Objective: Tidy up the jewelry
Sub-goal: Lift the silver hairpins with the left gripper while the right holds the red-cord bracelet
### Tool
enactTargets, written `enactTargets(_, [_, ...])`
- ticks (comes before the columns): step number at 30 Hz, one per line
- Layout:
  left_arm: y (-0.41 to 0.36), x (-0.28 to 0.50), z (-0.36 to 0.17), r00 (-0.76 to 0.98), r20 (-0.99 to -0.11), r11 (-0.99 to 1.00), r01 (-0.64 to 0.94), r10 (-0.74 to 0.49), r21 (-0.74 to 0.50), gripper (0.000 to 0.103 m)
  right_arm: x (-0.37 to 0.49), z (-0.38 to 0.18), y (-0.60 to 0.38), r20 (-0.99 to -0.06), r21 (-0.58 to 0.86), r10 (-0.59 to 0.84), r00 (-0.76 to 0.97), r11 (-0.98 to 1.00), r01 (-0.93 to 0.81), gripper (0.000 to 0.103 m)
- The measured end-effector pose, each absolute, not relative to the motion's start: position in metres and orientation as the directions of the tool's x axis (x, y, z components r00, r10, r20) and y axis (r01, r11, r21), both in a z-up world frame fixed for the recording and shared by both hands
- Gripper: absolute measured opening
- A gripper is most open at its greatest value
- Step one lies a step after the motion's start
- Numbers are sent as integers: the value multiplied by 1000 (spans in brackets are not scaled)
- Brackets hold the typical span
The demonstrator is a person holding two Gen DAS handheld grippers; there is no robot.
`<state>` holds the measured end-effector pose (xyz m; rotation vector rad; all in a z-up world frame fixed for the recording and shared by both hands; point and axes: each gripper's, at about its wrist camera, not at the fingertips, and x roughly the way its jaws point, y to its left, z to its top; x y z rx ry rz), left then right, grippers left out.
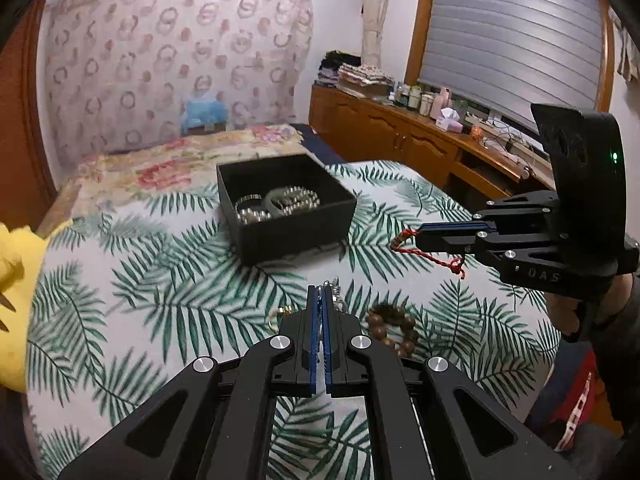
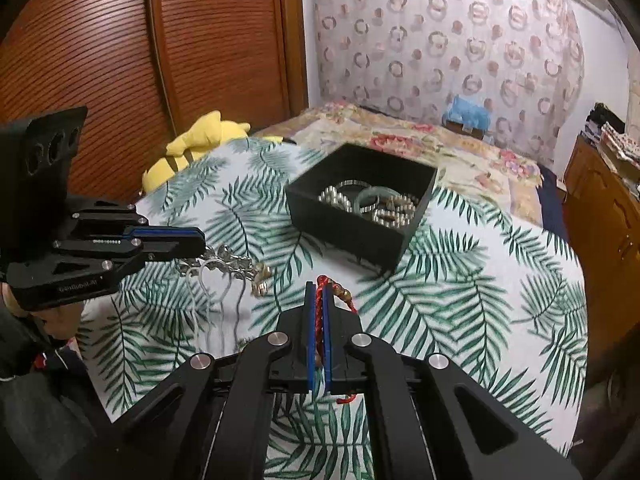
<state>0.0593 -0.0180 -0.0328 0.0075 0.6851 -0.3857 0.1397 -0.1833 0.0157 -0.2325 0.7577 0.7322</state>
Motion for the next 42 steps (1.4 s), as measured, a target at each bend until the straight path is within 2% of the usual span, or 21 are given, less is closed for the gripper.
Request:
enactTargets(12, [-11, 66, -13, 747, -574, 935, 340, -336, -105, 0, 165, 41, -170, -661, 43, 527, 534, 737, -675, 4])
enactTargets(21, [16, 76, -51, 696, -656, 952, 274, -293, -134, 1, 162, 21, -171, -690, 50, 513, 511, 737, -674, 4])
enactTargets(22, [18, 79, -55, 691, -662, 953, 270, -292, -138, 3, 162, 19, -171, -690, 53, 514, 510, 738, -673, 4])
enactTargets(24, [19, 85, -66, 674, -678, 952, 268, -295, -148, 25, 162, 18, -170, -691, 59, 516, 505, 737, -673, 4])
enactTargets(26, [20, 90, -73, 659, -688, 949, 270, -305, -162, 32, 161, 16, -170, -693, 58, 517, 503, 735, -676, 4])
enactTargets(35, [12, 102, -102, 574, -736, 929, 294, -360, -225, 32, 159, 13, -170, -697, 59, 515, 498, 734, -676, 4])
enactTargets(37, [12, 101, -102, 581, -731, 929, 297, -358, -220, 26, 159, 13, -170, -697, 60, 516, 498, 734, -677, 4])
enactTargets(38, [12, 101, -103, 580, -733, 930, 293, -356, -220, 16, 160, 13, -170, -697, 60, 516, 498, 734, -676, 4])
enactTargets(42, [13, 96, -99, 595, -708, 922, 302, -381, -243, 12, 159, 10, -171, -699, 62, 515, 496, 735, -676, 4])
